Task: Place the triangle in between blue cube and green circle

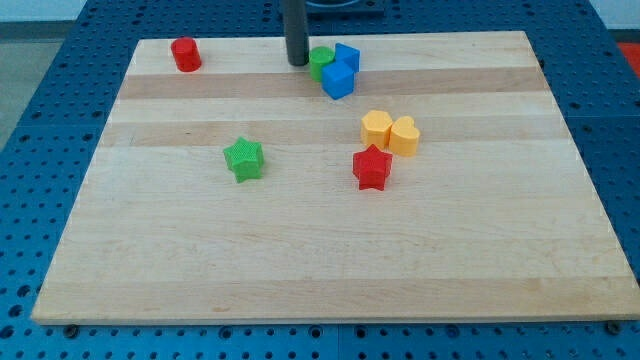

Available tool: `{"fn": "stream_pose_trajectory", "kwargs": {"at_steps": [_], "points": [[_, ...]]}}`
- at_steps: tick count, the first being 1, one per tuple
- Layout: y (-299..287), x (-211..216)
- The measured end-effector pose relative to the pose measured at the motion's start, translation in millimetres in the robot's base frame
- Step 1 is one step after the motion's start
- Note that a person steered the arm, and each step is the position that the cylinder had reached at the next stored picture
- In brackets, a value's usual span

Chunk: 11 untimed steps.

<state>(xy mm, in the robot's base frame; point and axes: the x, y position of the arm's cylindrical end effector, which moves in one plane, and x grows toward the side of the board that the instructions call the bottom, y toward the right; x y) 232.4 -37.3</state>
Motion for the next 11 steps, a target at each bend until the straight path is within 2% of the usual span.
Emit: {"fn": "stream_pose_trajectory", "kwargs": {"at_steps": [2, 3, 5, 9, 11], "points": [[88.7, -21.7], [90.5, -21.7], [81.6, -12.5], [53.5, 58.8], [6.9, 67.1]]}}
